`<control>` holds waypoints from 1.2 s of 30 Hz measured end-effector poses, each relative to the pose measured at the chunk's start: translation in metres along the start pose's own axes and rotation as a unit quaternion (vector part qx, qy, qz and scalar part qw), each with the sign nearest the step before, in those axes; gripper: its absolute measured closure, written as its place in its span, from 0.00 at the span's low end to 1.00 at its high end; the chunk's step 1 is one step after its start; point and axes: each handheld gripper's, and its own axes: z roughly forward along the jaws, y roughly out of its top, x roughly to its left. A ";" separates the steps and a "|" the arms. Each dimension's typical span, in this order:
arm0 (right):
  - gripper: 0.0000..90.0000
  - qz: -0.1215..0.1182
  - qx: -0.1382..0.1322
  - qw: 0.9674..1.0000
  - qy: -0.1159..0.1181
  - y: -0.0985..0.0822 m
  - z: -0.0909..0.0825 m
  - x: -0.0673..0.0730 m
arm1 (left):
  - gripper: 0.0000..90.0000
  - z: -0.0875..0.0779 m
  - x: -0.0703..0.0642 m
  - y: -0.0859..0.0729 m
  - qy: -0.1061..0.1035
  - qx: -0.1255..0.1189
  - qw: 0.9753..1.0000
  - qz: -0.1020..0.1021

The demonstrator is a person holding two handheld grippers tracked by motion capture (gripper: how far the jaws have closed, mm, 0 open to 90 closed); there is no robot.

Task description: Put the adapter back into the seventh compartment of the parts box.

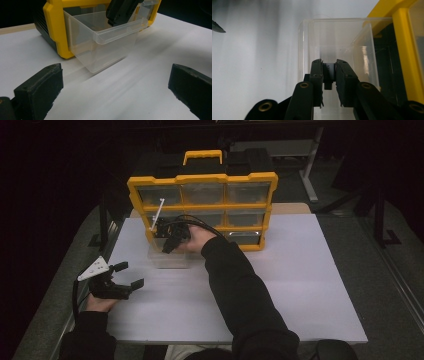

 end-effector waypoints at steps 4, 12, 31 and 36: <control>0.76 -0.005 -0.003 1.000 -0.007 0.001 -0.002 0.002 | 0.00 0.000 0.000 0.000 0.000 0.000 1.000 0.001; 0.63 -0.005 -0.007 1.000 -0.027 0.002 -0.013 0.010 | 0.00 0.000 0.000 0.000 0.000 0.000 1.000 0.001; 0.16 0.058 -0.035 0.996 -0.052 -0.030 -0.038 0.013 | 0.00 0.000 0.000 0.000 0.000 0.000 1.000 0.001; 0.09 0.066 -0.047 0.995 -0.057 -0.039 -0.045 0.015 | 0.00 0.001 0.001 0.000 -0.001 0.003 1.000 0.002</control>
